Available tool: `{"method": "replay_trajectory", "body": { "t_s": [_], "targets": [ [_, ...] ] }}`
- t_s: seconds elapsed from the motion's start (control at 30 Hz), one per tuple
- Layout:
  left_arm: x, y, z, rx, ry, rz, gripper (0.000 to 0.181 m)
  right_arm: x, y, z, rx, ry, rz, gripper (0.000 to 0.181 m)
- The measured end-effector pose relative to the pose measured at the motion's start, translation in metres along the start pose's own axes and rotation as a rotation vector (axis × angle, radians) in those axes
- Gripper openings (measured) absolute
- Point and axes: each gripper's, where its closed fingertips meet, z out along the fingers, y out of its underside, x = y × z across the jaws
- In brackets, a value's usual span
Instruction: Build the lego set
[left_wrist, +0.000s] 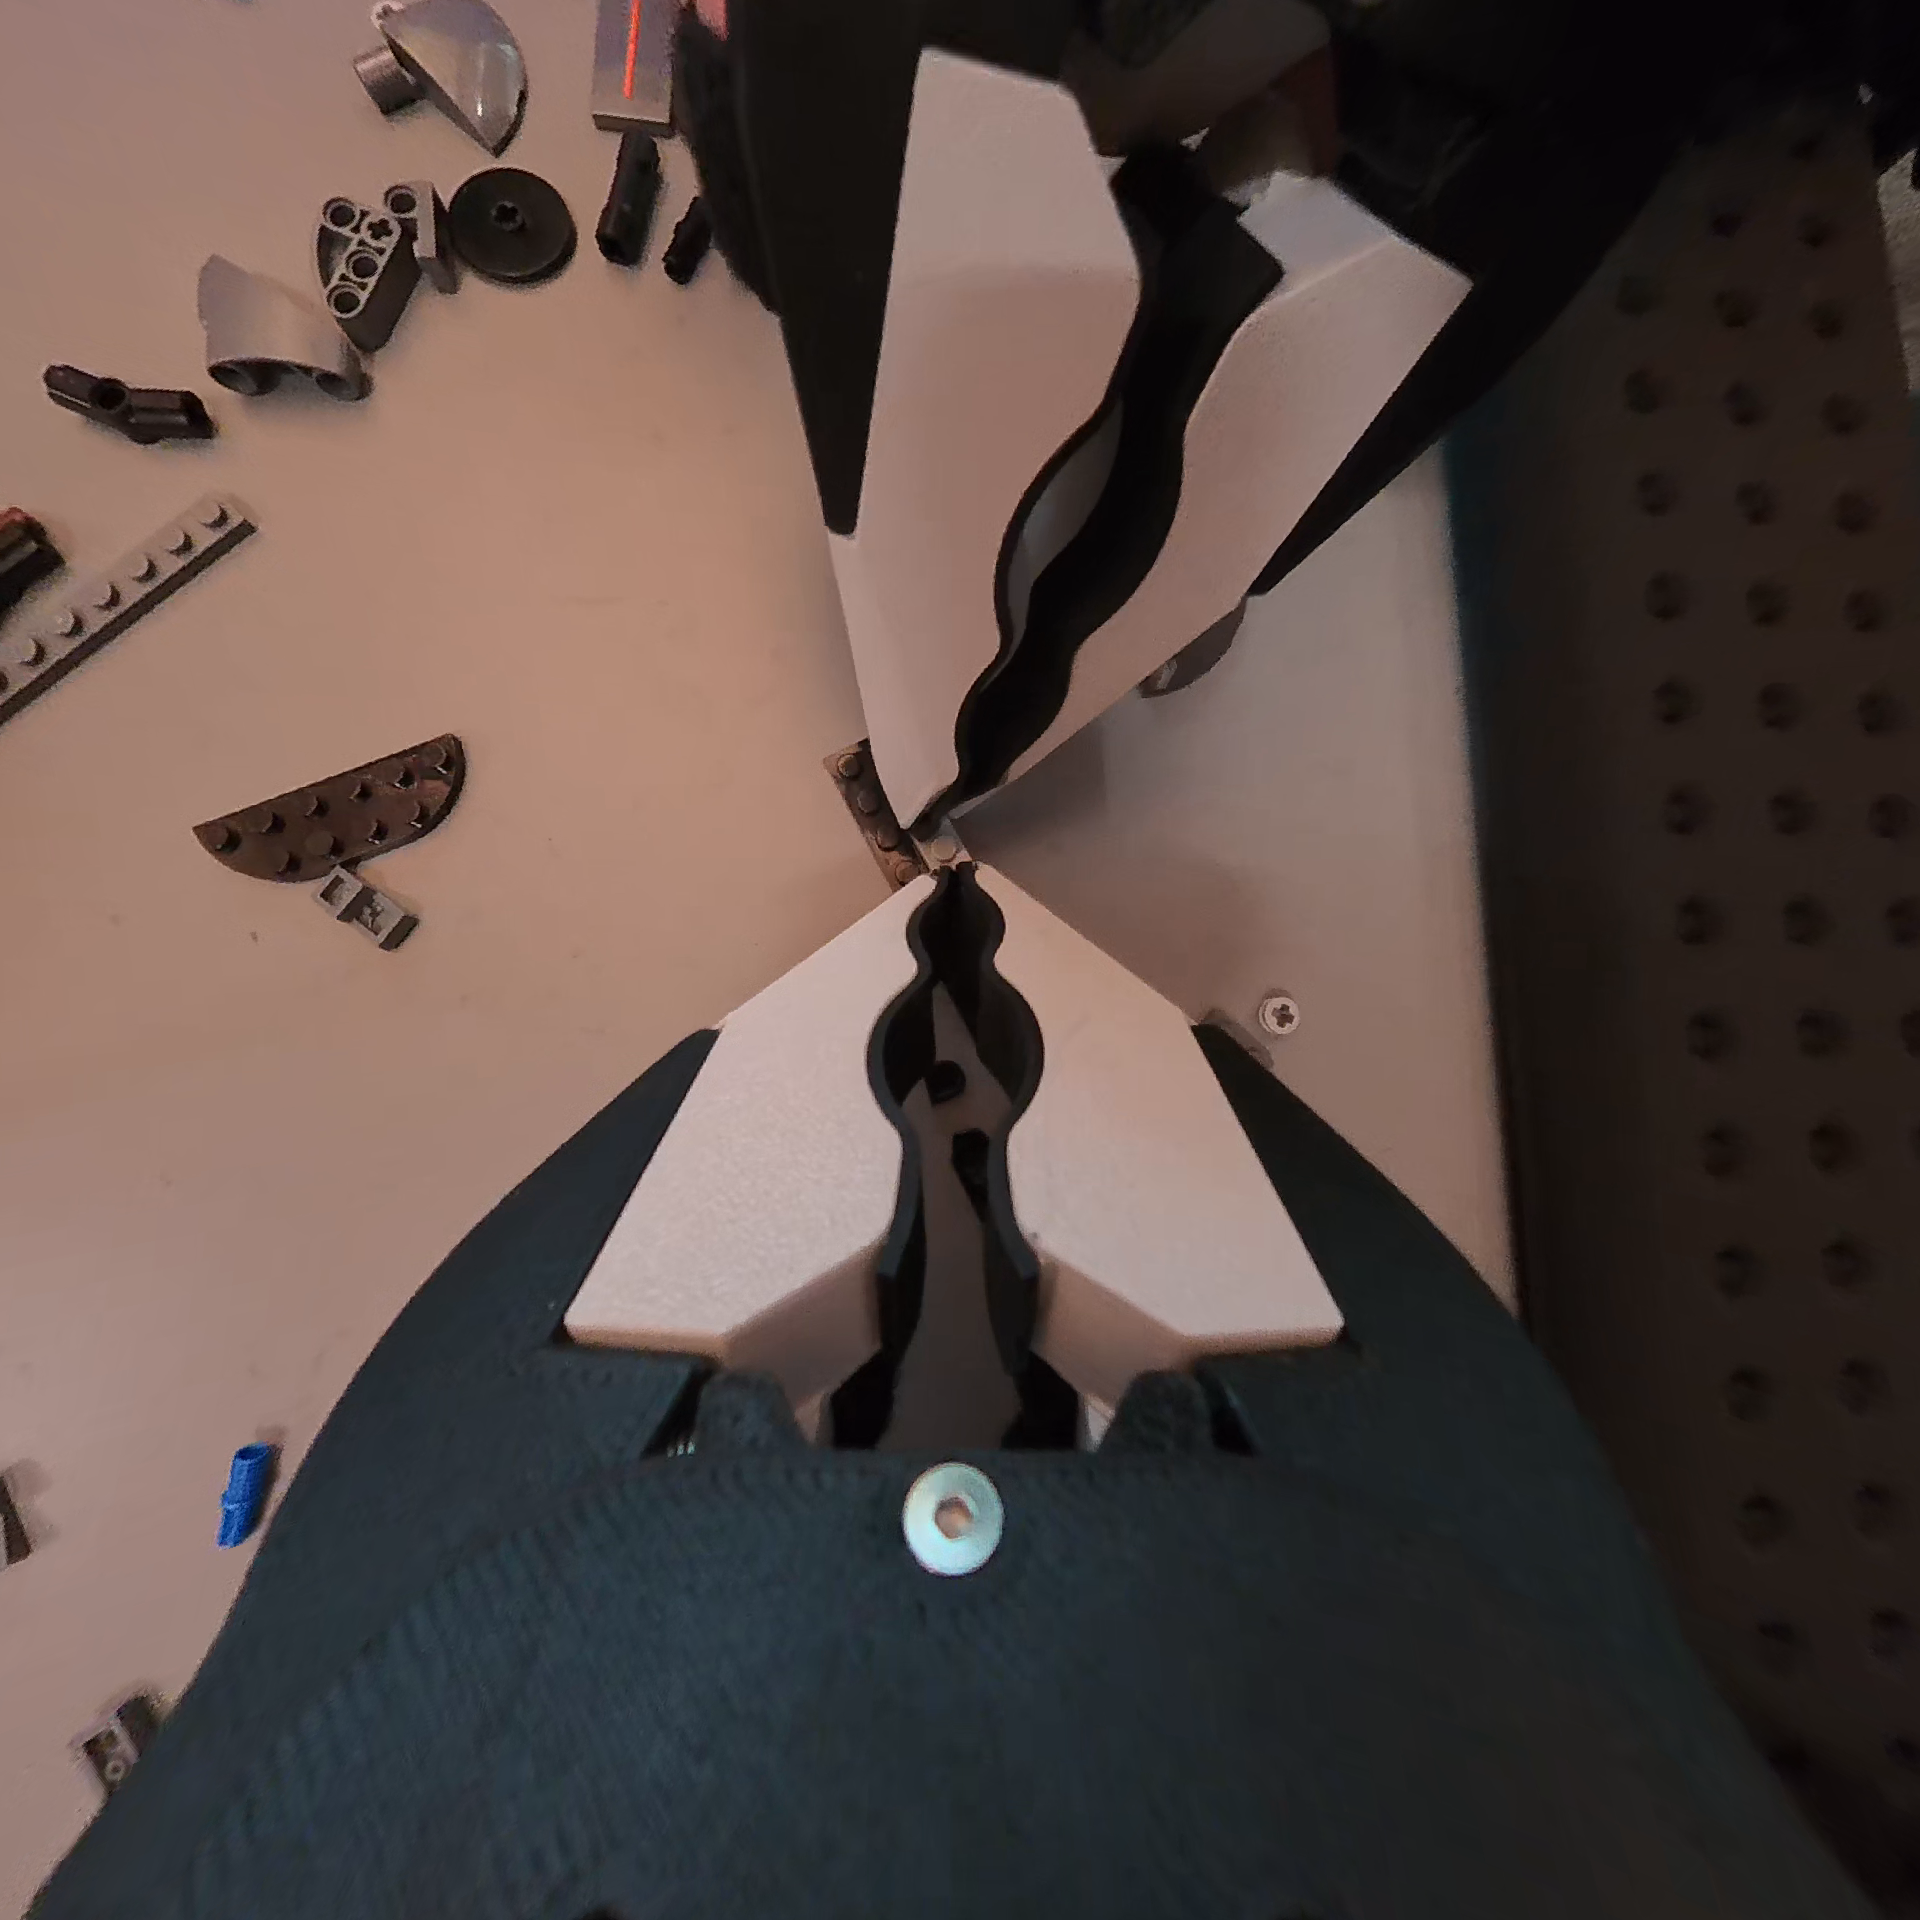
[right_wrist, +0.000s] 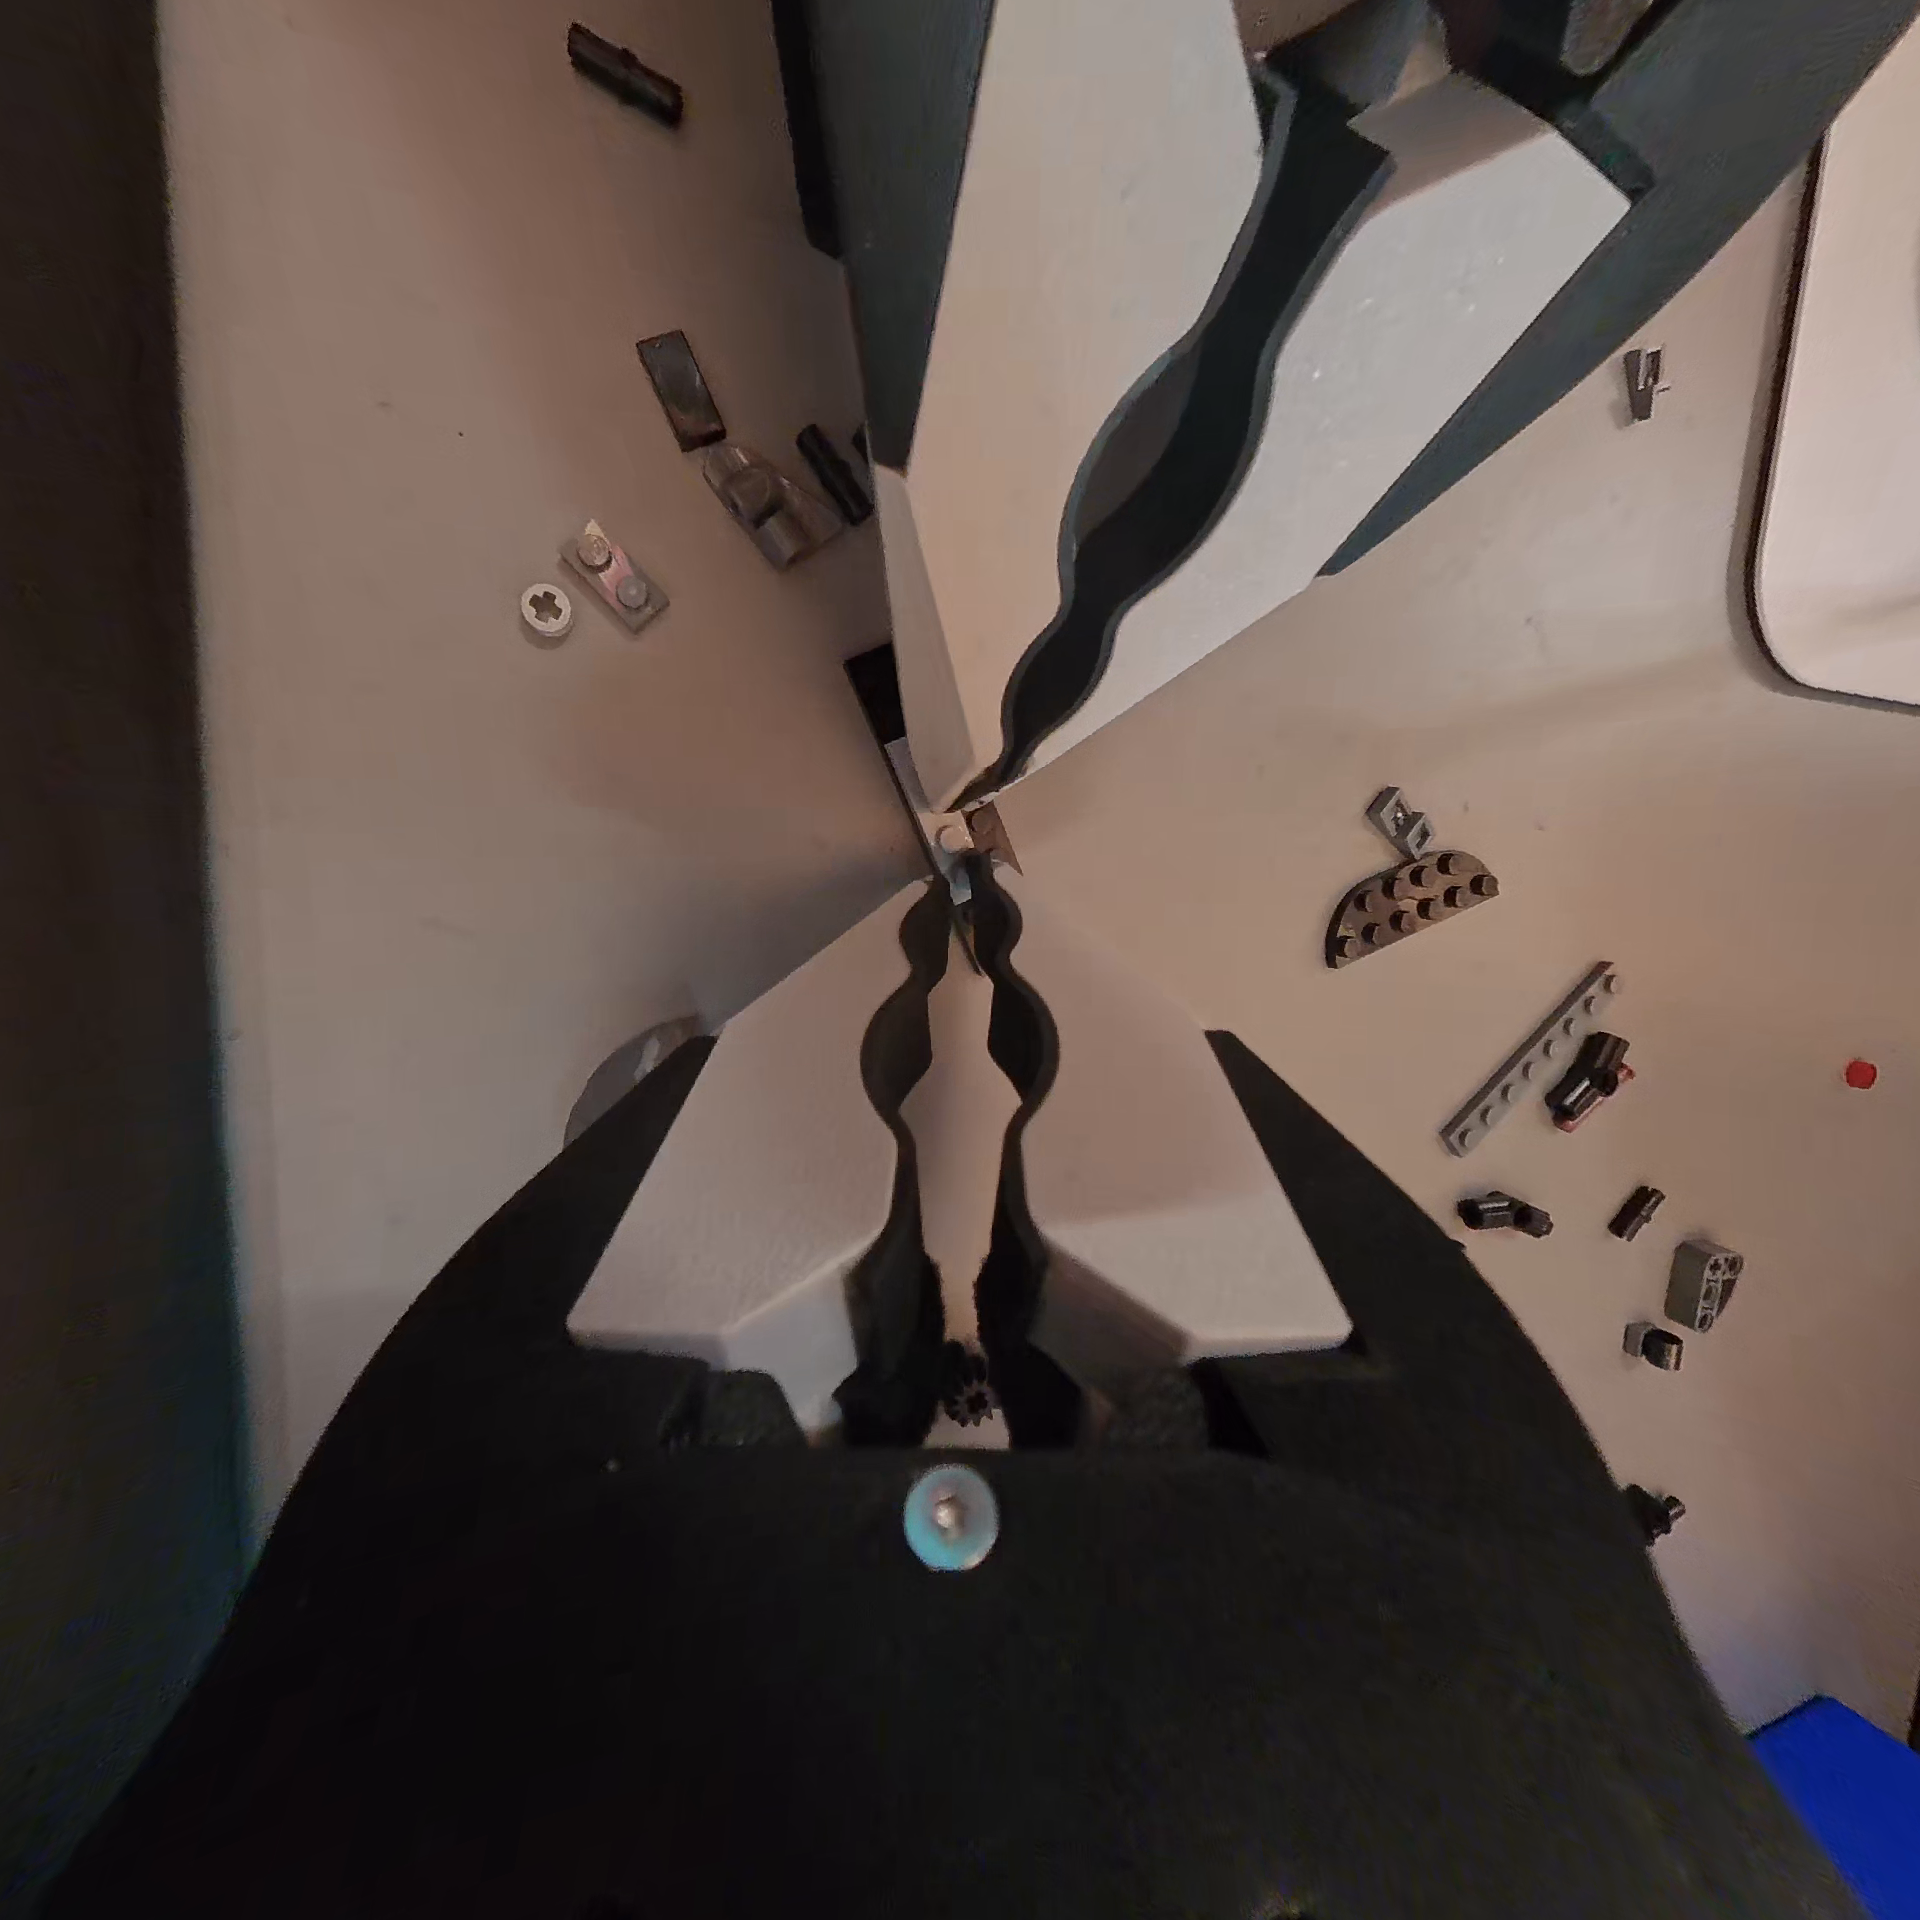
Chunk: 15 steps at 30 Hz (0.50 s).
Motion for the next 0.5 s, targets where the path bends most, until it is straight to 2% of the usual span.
{"method": "replay_trajectory", "body": {
  "t_s": [0.5],
  "targets": [
    [0.0023, 0.0008, 0.0013, -0.005, -0.015, 0.031, 0.0, -0.0004, -0.0005, 0.0003, -0.014, -0.013, -0.004, 0.003]
  ]
}}
